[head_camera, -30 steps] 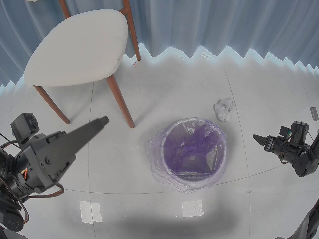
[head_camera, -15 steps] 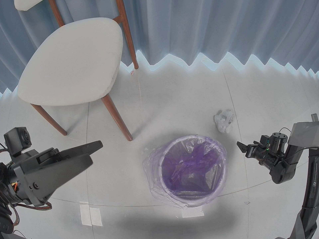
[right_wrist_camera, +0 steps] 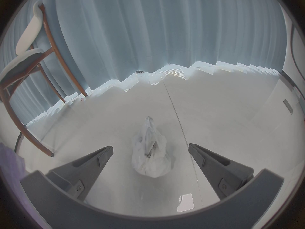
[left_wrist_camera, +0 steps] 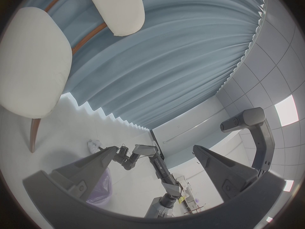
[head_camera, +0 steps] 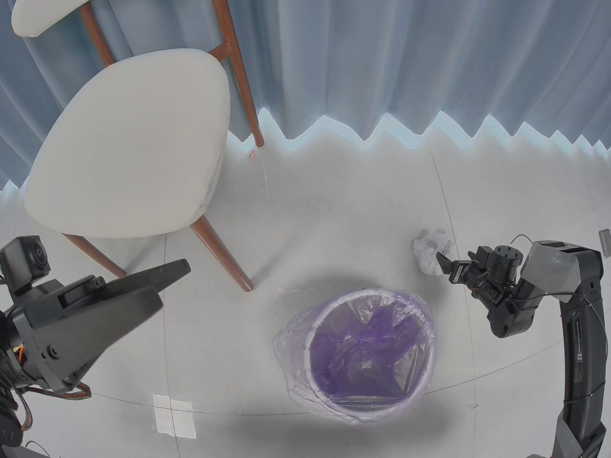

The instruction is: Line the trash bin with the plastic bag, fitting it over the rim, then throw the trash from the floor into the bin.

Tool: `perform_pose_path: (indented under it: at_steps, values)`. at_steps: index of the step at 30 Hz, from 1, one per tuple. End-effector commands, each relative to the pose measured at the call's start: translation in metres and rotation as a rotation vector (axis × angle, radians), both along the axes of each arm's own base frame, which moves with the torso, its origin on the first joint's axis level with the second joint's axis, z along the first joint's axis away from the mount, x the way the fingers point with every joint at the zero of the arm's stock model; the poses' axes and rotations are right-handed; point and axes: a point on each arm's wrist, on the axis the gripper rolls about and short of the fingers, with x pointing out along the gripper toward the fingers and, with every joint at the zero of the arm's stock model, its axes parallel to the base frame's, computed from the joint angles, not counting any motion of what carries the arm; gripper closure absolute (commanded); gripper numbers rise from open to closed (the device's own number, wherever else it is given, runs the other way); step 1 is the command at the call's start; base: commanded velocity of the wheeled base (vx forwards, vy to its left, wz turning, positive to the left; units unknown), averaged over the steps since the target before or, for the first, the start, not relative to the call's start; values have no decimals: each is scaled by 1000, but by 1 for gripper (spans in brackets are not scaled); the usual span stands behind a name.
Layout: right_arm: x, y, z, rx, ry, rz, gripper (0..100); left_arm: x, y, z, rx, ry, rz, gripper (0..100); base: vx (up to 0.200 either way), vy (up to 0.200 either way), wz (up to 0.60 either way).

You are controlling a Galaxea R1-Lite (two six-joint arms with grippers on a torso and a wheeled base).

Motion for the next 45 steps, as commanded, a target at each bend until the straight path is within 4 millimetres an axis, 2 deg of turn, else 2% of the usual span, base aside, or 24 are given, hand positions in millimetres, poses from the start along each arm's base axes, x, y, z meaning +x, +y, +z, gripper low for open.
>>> perform_pose_path:
  at_steps: [1, 8, 17, 30, 35, 40, 41, 42, 43, 45]
  values:
    - [18, 2, -30, -1, -3, -3, 0, 0, 0, 1, -2, -4, -1, 0, 0, 0, 0]
    - [29, 1, -24, 0, -39, -5, 0, -1, 0, 1, -1, -3, -4, 0, 0, 0, 0]
    - [38, 2, -26, 2, -68, -6, 0, -1, 0, 2, -5, -10, -2, 0, 0, 0, 0]
    - [37, 0, -18, 3, -87, -28, 0, -3, 1, 4, -12, -20, -8, 0, 0, 0, 0]
    - [12, -8, 1, 33, -82, -62, 0, -4, 1, 4, -12, -22, -10, 0, 0, 0, 0]
    - [-45, -2, 59, 141, -42, -56, 0, -3, 1, 4, -11, -19, -11, 0, 0, 0, 0]
    - [-45, -2, 59, 141, -42, -56, 0, -3, 1, 4, -11, -19, -11, 0, 0, 0, 0]
    - [-65, 0, 77, 167, -20, -31, 0, -3, 1, 3, -9, -16, -11, 0, 0, 0, 0]
    - [-68, 0, 79, 170, -16, -25, 0, -3, 1, 3, -9, -16, -11, 0, 0, 0, 0]
    - [-89, 11, 81, 177, 51, 27, 0, -3, 0, 3, -8, -14, -11, 0, 0, 0, 0]
